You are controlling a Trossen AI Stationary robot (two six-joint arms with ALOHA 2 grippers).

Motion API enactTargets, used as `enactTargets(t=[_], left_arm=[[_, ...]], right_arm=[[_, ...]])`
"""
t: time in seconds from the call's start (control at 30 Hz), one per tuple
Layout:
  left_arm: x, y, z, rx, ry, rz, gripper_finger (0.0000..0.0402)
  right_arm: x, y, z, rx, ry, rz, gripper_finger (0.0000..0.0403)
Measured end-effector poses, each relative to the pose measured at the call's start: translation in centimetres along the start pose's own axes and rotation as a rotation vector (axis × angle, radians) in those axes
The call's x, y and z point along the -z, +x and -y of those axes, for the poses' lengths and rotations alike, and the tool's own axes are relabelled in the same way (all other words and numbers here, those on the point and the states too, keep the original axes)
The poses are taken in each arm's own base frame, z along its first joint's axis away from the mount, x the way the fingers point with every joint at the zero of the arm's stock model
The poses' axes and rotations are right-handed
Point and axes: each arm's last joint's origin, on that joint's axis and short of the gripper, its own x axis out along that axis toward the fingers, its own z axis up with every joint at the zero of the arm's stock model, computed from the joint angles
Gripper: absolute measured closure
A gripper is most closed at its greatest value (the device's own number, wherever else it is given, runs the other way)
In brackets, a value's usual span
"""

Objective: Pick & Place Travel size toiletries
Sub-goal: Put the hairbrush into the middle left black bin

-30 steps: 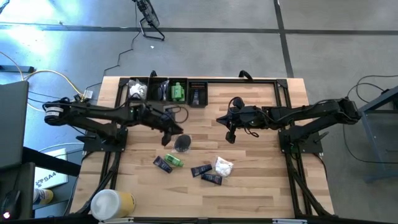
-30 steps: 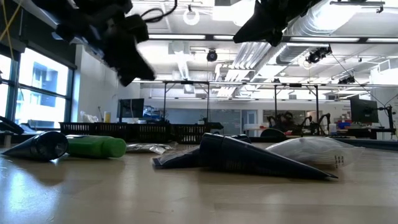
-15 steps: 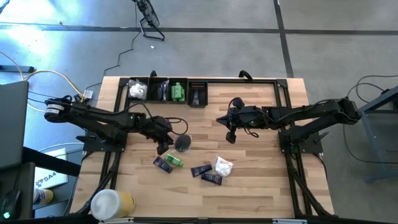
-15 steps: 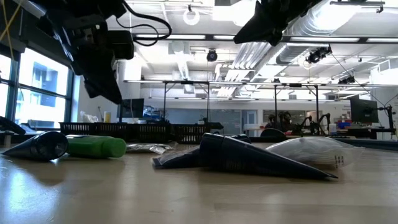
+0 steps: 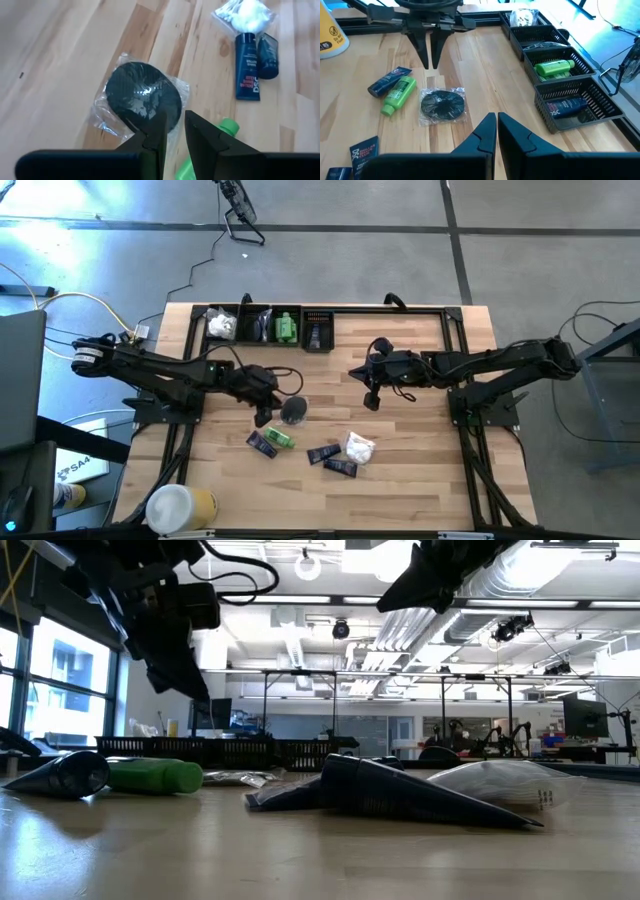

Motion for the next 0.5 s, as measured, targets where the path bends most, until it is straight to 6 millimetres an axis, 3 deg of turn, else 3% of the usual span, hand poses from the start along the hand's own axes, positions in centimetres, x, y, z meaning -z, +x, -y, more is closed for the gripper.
enactTargets(t=[0.5], left_arm=[[-0.47, -0.01, 0.08, -0.023, 0.071, 0.06, 0.0337]], right_arm=[[0.07, 0.0, 0.0, -0.002, -0.083, -0.006, 0.0392]])
